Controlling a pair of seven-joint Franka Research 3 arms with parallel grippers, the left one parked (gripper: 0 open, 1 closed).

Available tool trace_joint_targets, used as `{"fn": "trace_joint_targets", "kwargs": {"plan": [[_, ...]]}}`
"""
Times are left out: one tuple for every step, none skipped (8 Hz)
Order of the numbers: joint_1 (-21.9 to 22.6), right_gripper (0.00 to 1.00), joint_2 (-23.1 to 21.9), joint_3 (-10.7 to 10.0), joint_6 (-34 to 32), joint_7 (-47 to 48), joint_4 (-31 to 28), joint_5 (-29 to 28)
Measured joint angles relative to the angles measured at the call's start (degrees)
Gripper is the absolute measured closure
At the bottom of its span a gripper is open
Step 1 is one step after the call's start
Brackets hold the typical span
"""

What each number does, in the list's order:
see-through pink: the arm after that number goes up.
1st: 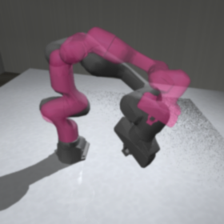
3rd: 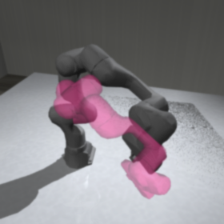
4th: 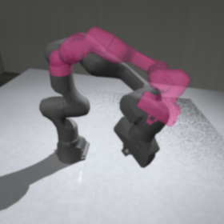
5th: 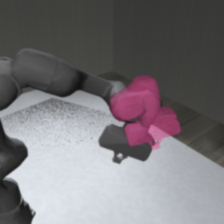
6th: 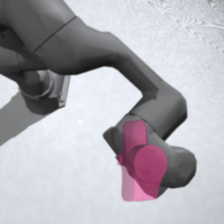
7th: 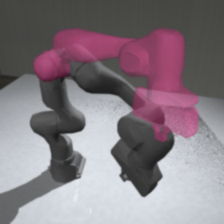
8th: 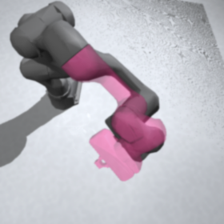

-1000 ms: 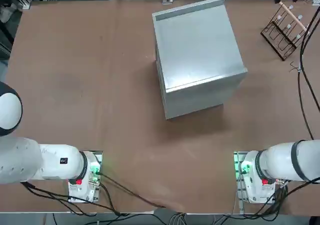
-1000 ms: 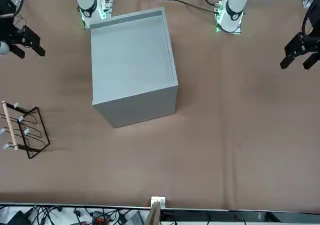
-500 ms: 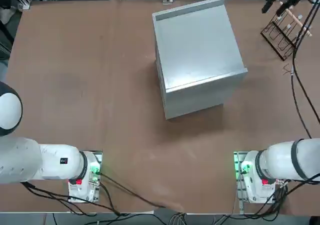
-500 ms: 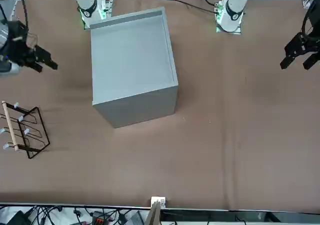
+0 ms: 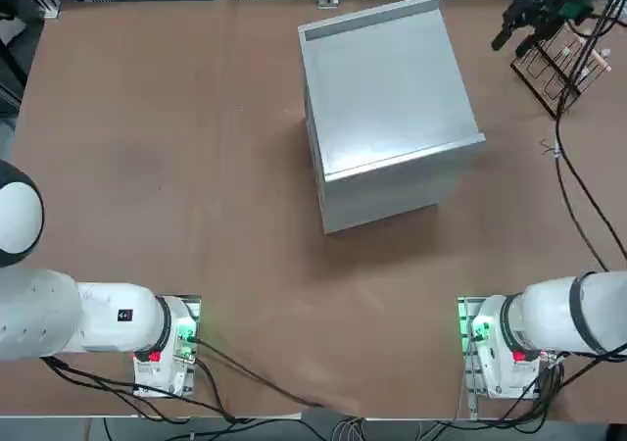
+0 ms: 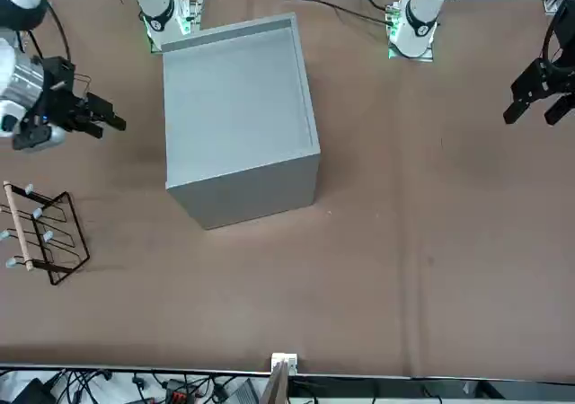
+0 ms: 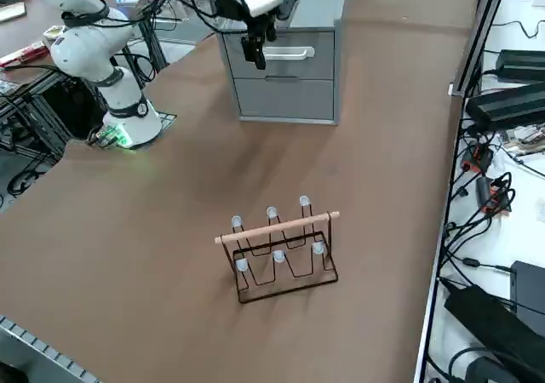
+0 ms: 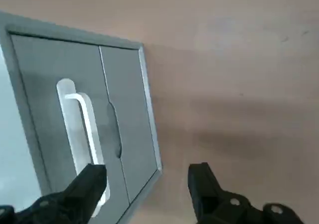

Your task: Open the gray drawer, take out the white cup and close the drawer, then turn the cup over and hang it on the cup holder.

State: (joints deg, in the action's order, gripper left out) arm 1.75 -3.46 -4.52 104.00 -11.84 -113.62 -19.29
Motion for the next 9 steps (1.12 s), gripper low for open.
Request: {"fn": "trace_joint_targets", "kwargs": {"plan": [[1.1, 0.00, 0.0, 0.2, 3.6, -0.2, -2.3, -0.1], [2.5, 0.00, 0.1, 0.4, 6.6, -0.3, -4.5, -0.7], [3.9, 0.00, 0.2, 0.5, 8.1, -0.3, -5.8, -2.8], [4.6, 0.00, 0.6, 0.6, 8.6, -0.3, -6.2, -5.1], [4.7, 0.00, 1.2, 0.6, 8.8, -0.3, -6.3, -6.4], [4.9, 0.00, 1.9, 0.6, 8.9, -0.4, -6.3, -7.6], [5.4, 0.00, 2.7, 0.6, 9.3, -0.4, -6.3, -8.8], [6.0, 0.00, 3.5, 0.6, 9.8, -0.5, -6.3, -9.6], [6.8, 0.00, 4.1, 0.6, 10.3, -0.5, -6.3, -9.9]]}}
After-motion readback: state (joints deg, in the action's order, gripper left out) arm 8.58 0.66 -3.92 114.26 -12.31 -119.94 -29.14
